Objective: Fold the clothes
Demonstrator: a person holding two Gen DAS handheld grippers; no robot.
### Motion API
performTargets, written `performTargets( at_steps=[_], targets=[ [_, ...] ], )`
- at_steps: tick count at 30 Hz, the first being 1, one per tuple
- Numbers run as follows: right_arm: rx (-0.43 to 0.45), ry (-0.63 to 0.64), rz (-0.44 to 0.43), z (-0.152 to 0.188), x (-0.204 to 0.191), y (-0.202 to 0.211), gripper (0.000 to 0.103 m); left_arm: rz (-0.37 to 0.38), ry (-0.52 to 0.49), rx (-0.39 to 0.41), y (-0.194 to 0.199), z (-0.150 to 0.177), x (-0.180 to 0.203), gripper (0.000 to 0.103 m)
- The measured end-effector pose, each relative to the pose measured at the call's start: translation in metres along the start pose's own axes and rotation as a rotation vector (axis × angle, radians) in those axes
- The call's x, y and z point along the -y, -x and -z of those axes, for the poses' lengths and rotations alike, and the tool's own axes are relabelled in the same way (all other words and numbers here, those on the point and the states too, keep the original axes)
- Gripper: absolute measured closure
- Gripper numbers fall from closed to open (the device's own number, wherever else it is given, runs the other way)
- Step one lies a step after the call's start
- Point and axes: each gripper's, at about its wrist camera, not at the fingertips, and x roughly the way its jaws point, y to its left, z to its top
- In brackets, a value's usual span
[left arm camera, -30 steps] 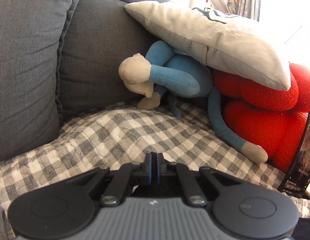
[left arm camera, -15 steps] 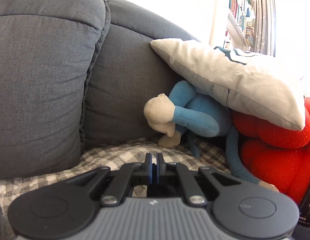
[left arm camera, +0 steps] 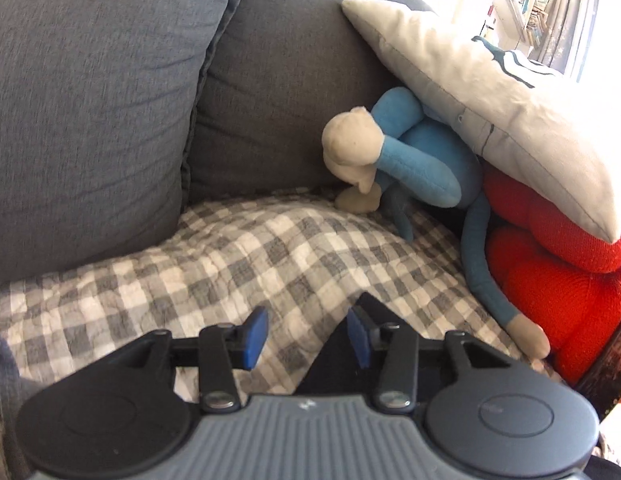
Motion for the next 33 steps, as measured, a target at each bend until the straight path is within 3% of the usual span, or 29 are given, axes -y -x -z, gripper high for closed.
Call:
performTargets(
  at_steps=[4, 7, 8, 9, 10, 11, 13, 16, 19, 21, 23, 24, 33],
  targets=[
    [0.002, 0.029, -0.114, 0.007, -0.031, 0.015, 0.061, 0.027, 0.036, -0.058, -0.006, 0.012, -0.004, 0.065],
    [-0.002, 0.048, -0.18, 0.01, -0.052, 0.02, 0.061, 0.009, 0.033, -0.064, -0.011, 0.023, -0.001, 0.078],
    [-0.011, 0.058, -0.191, 0.011, -0.057, 0.017, 0.061, -0.022, 0.0, -0.029, -0.011, 0.025, 0.003, 0.085],
    [-0.02, 0.068, -0.203, 0.011, -0.063, 0.015, 0.068, -0.054, -0.032, 0.006, -0.01, 0.027, 0.006, 0.099],
    [-0.03, 0.074, -0.21, 0.012, -0.068, 0.012, 0.083, -0.086, -0.065, 0.04, -0.009, 0.029, 0.01, 0.1],
    [-0.041, 0.073, -0.206, 0.013, -0.071, 0.008, 0.091, -0.119, -0.095, 0.077, -0.009, 0.03, 0.013, 0.1],
    [-0.061, 0.061, -0.203, 0.014, -0.076, 0.001, 0.093, -0.16, -0.115, 0.116, -0.01, 0.031, 0.018, 0.1],
    [-0.073, 0.006, -0.216, 0.014, -0.074, -0.002, 0.089, -0.183, -0.115, 0.069, -0.015, 0.031, 0.022, 0.099],
    [-0.069, -0.041, -0.209, 0.012, -0.067, 0.009, 0.085, -0.204, -0.151, 0.057, -0.008, 0.033, 0.032, 0.093],
    [-0.058, -0.05, -0.188, 0.013, -0.059, 0.02, 0.082, -0.206, -0.17, 0.065, 0.002, 0.035, 0.04, 0.073],
    [-0.052, -0.055, -0.156, 0.016, -0.051, 0.03, 0.068, -0.194, -0.183, 0.074, 0.014, 0.036, 0.045, 0.06],
    [-0.051, -0.064, -0.137, 0.018, -0.045, 0.037, 0.06, -0.176, -0.19, 0.073, 0.021, 0.037, 0.048, 0.06],
    [-0.072, -0.146, 0.027, 0.048, 0.012, 0.087, 0.06, 0.064, -0.25, -0.039, 0.067, 0.058, 0.096, 0.047]
  ],
)
